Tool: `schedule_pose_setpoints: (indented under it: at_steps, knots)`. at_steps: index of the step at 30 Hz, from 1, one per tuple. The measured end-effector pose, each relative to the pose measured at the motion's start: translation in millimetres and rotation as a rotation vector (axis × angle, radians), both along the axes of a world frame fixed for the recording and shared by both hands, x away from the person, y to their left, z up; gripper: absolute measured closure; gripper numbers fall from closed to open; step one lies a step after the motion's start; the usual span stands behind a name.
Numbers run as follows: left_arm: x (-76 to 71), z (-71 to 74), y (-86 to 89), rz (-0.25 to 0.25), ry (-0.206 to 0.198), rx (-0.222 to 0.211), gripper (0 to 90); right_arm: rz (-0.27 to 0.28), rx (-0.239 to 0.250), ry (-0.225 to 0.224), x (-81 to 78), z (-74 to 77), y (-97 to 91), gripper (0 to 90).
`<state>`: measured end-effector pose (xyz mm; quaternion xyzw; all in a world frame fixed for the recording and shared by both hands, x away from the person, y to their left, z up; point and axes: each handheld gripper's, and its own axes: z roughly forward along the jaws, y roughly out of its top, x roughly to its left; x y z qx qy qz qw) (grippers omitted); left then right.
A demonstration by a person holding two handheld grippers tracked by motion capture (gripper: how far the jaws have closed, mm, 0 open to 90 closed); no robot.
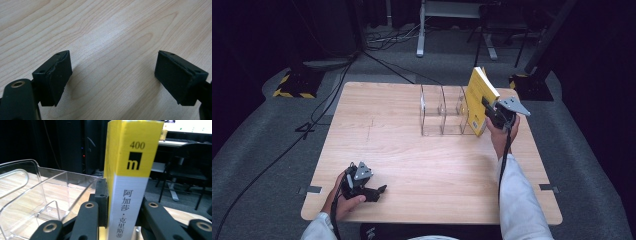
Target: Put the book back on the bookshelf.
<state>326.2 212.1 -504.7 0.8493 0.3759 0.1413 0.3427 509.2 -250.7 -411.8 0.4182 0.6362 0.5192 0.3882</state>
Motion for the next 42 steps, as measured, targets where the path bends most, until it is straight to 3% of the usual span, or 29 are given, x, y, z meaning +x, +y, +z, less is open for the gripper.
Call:
schedule_pose_setpoints:
  at_steps: [11,17,22,37,42]
  knots:
    - [-0.5,0.0,-0.3,0.004,-0.001,0.0,15.1,0.001,-0.046,0.027,-14.9,4.2,-10.0,67.4]
    - [-0.5,-0.1,-0.4,0.005,-0.001,-0.001,15.1,0.028,-0.048,0.017,-26.7,10.6,-21.3,61.7]
    - [-0.2,-0.1,-0.5,0.004,0.0,-0.002,14.9,0.039,-0.048,0.034,-33.0,14.6,-27.1,59.4]
    - [-0.2,-0.1,-0.5,0.004,0.0,-0.002,14.9,0.158,-0.092,0.121,-48.2,19.9,-42.3,40.8]
    - [-0.1,-0.1,-0.9,0.005,0.001,-0.002,15.0,0.197,-0.141,0.155,-54.2,17.2,-43.7,36.8]
